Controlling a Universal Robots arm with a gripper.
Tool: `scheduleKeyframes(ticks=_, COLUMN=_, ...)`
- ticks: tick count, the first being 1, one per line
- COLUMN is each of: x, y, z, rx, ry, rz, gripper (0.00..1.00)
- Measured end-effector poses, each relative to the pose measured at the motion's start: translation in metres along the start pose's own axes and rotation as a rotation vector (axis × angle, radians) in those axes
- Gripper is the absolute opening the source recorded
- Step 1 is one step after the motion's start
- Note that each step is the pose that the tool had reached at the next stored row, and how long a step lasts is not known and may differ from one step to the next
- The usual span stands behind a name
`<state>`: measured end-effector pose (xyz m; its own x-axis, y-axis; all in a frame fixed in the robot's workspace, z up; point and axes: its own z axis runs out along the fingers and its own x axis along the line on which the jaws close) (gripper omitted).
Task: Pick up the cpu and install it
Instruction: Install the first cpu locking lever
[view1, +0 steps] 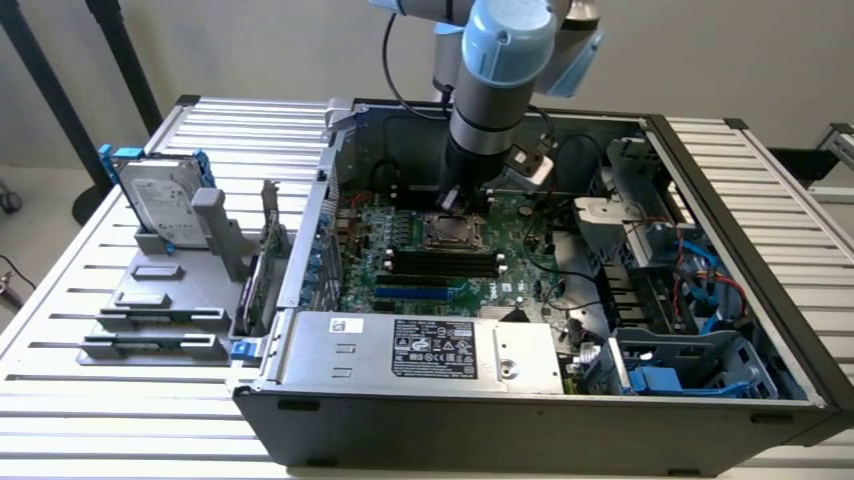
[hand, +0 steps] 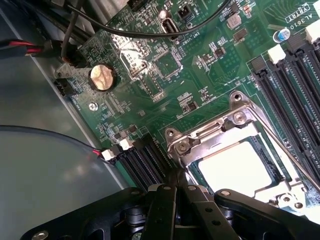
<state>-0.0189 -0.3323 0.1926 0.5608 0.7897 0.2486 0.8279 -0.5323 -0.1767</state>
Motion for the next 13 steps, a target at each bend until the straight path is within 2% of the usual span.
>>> scheduleKeyframes(ticks=9, x=-0.0010, y=0.0020, z=-0.0009, rx=0.0012, ry=-0.0004, rz=-0.003, gripper=0.11)
scheduleKeyframes(ticks=13, x=-0.0016, y=0.0034, z=-0.0023, rx=0.0066, ry=0.0076, rz=-0.003, gripper=0.11)
